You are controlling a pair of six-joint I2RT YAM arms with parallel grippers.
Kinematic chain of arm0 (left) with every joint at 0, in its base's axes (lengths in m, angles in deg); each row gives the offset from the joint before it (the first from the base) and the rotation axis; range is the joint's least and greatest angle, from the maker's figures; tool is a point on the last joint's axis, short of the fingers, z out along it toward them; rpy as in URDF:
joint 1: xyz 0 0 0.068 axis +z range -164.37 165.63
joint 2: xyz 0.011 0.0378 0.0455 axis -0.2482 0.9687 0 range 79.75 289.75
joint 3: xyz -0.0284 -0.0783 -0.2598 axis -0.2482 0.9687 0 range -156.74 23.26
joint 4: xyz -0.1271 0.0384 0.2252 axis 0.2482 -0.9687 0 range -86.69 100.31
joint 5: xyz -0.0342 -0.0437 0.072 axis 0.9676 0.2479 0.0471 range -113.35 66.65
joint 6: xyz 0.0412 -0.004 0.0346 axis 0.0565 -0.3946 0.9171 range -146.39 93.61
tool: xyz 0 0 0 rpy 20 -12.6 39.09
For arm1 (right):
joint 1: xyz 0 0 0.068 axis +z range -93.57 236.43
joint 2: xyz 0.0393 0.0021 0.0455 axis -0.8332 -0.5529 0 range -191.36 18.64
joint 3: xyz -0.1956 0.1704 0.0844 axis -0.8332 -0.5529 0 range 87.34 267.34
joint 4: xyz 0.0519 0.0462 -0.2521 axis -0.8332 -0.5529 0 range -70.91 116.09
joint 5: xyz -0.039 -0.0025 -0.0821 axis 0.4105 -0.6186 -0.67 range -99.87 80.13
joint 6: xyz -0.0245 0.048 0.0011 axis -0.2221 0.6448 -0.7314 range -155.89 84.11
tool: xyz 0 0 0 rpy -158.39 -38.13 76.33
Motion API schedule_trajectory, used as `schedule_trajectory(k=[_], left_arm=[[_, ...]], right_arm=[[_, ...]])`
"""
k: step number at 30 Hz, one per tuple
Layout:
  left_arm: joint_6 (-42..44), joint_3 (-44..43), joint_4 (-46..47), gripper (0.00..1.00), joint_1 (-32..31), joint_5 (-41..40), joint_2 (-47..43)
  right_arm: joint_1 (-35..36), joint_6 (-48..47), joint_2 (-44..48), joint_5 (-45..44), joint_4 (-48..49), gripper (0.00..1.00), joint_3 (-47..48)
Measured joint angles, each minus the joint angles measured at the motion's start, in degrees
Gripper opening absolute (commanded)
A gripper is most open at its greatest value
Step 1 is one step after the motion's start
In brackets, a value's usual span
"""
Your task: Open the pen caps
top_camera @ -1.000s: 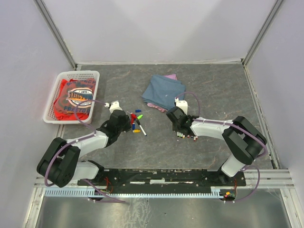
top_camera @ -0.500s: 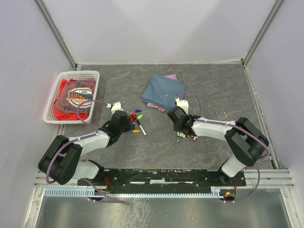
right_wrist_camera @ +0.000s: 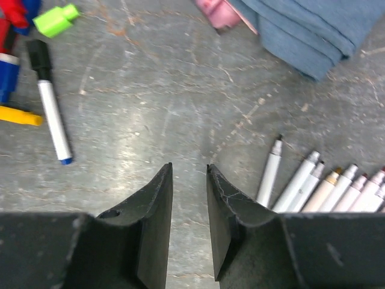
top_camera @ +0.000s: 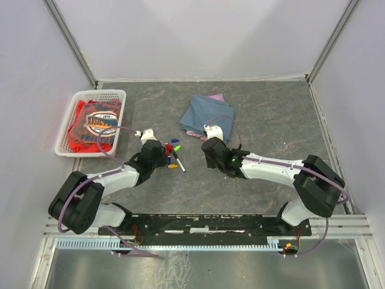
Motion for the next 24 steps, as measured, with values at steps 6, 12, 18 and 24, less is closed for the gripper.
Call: schedule_trajectory(k=[6, 12, 18, 24], left_arm=[[0.11, -0.04, -0.22, 0.42, 0.00, -0.22, 0.00], [0.11, -0.07, -1.07, 0.43, 0.00, -0.17, -0.96], [0.09, -0.07, -1.57, 0.45, 0.00, -0.20, -4.72], [0.09, -0.07, -1.90, 0.45, -0.20, -0.13, -7.19]], right_arm=[[2.16, -1.81, -3.06, 2.23, 1.36, 0.37, 4.22], [4.22, -3.26, -8.04, 5.09, 1.62, 0.37, 8.87], [5.55, -4.07, -12.31, 7.43, 1.60, 0.37, 12.94], [6.25, -4.52, -15.80, 9.03, 1.38, 0.37, 15.72]])
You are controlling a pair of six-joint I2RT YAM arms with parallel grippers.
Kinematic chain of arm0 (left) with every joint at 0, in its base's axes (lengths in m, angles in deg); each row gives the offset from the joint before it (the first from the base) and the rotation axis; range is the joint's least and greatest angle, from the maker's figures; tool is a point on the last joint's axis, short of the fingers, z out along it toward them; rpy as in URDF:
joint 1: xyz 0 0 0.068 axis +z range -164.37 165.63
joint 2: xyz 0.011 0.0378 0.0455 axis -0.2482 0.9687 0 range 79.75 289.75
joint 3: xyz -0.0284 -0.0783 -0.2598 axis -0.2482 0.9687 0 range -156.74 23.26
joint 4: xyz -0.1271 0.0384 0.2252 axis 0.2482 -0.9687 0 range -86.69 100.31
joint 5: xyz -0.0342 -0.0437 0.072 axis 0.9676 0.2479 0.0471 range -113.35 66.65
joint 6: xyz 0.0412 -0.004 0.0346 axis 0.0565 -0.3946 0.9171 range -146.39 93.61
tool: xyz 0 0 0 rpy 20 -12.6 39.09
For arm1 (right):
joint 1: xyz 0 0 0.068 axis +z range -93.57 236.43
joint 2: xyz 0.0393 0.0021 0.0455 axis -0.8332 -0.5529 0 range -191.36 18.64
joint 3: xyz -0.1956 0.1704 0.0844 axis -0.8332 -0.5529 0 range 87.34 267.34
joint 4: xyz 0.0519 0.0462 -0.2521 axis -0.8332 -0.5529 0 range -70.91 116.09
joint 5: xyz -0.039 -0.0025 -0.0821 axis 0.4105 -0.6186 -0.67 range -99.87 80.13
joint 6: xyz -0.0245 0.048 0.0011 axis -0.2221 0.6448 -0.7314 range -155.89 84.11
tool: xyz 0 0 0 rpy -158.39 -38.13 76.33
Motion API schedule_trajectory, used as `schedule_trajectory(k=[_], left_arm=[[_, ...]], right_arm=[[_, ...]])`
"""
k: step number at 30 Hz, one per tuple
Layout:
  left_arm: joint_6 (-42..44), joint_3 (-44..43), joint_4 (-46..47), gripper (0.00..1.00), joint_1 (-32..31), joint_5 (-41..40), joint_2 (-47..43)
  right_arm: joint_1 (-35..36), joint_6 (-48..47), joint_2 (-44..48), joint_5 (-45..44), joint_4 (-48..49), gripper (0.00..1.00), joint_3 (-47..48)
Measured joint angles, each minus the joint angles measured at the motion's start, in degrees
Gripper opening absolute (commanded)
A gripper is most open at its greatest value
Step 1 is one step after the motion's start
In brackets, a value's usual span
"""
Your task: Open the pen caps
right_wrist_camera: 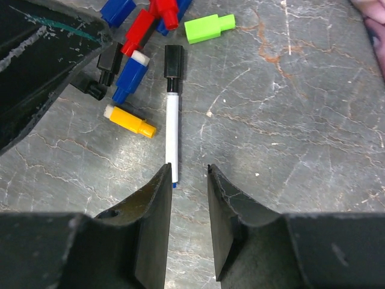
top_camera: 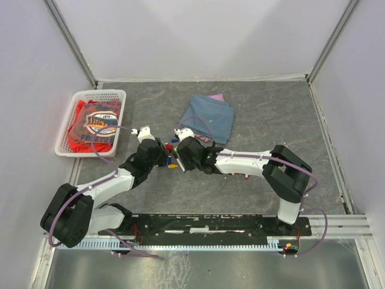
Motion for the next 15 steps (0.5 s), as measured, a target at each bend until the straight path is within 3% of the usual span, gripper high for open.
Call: schedule_trajectory(k=[15], left_arm=[[0.00, 0.00, -0.90, 0.46, -0.07, 0.00, -2.03]], right_arm=[[0.76, -0.92, -6.51, 1.51, -1.27, 0.36, 4.81]])
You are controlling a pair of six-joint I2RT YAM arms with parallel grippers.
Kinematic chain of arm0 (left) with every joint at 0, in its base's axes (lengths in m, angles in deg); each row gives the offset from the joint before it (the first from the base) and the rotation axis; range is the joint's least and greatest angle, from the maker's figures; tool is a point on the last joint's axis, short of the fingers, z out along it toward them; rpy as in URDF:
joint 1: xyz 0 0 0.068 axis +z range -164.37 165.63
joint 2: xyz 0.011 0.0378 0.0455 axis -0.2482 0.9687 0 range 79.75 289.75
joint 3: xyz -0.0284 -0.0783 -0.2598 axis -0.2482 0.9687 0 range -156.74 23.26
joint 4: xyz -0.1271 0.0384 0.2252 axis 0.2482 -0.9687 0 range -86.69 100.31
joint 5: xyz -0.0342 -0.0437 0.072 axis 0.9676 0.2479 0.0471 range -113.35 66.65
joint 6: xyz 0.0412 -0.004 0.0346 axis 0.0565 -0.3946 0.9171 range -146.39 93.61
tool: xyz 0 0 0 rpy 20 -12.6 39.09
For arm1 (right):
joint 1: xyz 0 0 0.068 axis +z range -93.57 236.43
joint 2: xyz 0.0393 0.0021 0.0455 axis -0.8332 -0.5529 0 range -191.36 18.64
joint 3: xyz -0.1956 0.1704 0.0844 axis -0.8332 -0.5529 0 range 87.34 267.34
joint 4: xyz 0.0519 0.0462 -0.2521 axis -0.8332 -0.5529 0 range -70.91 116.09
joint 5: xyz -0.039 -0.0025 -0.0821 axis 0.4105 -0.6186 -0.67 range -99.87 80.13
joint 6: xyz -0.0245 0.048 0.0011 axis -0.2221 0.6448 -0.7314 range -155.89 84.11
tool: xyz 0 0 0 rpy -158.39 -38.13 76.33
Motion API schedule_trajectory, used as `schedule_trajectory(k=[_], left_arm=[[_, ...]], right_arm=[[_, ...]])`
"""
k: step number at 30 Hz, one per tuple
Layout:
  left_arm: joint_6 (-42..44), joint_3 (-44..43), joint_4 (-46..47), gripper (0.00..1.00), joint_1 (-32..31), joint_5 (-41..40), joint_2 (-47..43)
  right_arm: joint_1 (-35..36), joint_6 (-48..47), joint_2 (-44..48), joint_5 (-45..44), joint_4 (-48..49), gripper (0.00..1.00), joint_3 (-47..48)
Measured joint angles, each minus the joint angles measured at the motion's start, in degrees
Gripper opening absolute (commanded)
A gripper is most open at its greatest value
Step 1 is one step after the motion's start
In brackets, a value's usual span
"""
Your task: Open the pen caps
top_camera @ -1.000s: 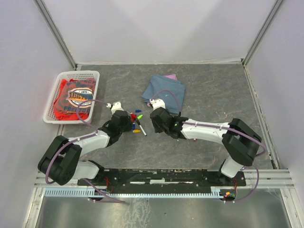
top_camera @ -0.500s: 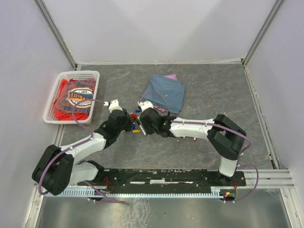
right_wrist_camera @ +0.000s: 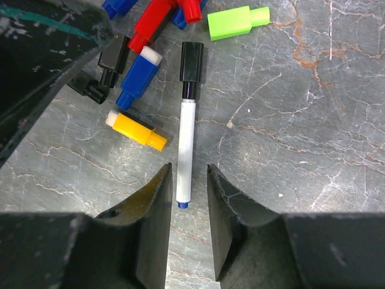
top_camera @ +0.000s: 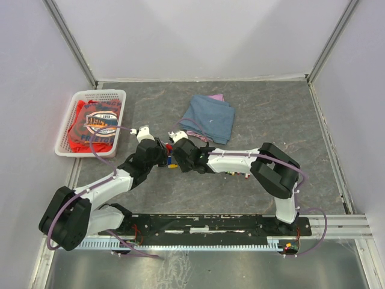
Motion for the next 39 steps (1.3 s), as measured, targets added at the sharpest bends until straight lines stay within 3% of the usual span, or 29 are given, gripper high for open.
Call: schedule_trajectory(k=[13, 25, 39], left_arm=[[0.00, 0.00, -0.39, 0.51, 0.00, 0.00, -0.22], [-0.02, 0.00, -0.59, 0.54, 0.00, 0.96, -1.27], [-3.17, 1.53, 2.82, 0.61, 0.00, 8.31, -4.42]], right_arm=[[0.11, -0.90, -3.41, 0.07, -2.32, 0.28, 3.02], [0.70, -0.02, -3.23, -0.74, -2.36, 0.01, 2.38], [0.74, 2.51, 8.09, -0.87, 2.62, 0.01, -10.36]])
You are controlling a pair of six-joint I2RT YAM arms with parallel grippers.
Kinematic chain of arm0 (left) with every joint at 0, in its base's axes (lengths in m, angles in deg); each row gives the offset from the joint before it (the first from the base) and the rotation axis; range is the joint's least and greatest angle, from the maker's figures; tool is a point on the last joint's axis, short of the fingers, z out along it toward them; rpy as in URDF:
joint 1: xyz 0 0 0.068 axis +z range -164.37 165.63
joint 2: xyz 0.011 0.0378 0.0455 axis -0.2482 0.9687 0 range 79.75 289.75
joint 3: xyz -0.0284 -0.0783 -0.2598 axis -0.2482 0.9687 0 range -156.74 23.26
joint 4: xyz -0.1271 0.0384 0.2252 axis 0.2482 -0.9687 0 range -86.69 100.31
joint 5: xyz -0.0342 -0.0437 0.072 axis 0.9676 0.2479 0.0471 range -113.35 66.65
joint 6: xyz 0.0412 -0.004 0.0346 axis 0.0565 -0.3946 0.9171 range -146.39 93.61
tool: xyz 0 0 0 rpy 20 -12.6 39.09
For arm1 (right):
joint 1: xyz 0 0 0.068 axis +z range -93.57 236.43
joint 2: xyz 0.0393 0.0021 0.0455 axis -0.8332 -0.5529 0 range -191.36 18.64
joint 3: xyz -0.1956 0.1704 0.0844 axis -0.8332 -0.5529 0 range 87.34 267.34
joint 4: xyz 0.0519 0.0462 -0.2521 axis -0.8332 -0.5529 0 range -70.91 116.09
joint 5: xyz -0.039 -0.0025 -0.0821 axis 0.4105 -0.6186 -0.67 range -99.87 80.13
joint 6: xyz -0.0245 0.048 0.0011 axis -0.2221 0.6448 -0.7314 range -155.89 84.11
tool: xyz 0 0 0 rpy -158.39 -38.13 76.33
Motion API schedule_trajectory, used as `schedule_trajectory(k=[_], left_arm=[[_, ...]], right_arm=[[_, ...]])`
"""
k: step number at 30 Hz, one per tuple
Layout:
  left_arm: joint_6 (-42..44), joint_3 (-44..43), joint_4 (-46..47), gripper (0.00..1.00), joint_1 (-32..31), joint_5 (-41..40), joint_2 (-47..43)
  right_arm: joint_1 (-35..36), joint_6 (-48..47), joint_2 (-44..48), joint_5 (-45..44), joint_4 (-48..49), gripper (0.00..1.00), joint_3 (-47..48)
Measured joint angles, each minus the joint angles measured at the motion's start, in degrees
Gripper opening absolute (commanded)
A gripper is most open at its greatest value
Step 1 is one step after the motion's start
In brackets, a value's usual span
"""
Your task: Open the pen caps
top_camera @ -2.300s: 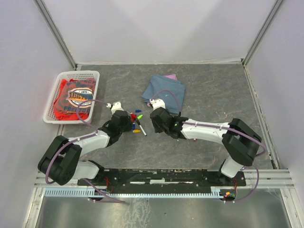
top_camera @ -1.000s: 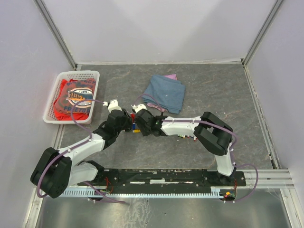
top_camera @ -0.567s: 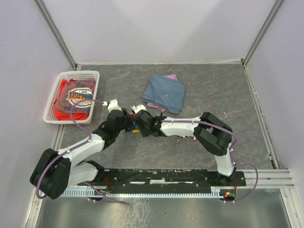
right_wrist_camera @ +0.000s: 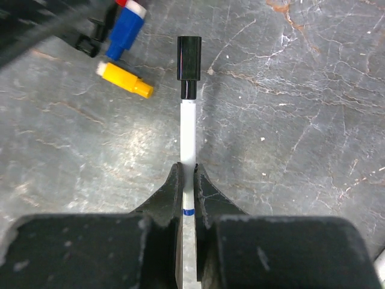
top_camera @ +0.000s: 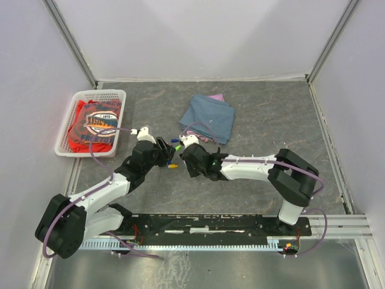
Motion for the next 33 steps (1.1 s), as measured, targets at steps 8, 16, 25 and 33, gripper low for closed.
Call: schedule_trajectory(k=[8, 16, 25, 33], left_arm=[[-5.92, 2.91, 6.08, 0.61, 0.00, 6.56, 0.46], [-10.38, 3.52, 11.26, 0.61, 0.00, 11.04, 2.01], [-13.31, 4.39, 14.62, 0.60, 0.02, 12.83, 3.96], [-16.15, 5.77, 18.25, 0.54, 0.52, 14.34, 5.51]], right_arm=[[0.00, 1.73, 7.26, 1.90, 6.14, 0.01, -4.74], [0.00, 2.58, 8.63, 4.09, 9.01, 0.01, -6.43], [0.00, 3.10, 10.64, 5.35, 10.36, 0.01, -7.72], [0.00, 3.26, 11.13, 6.38, 11.85, 0.01, -8.09]])
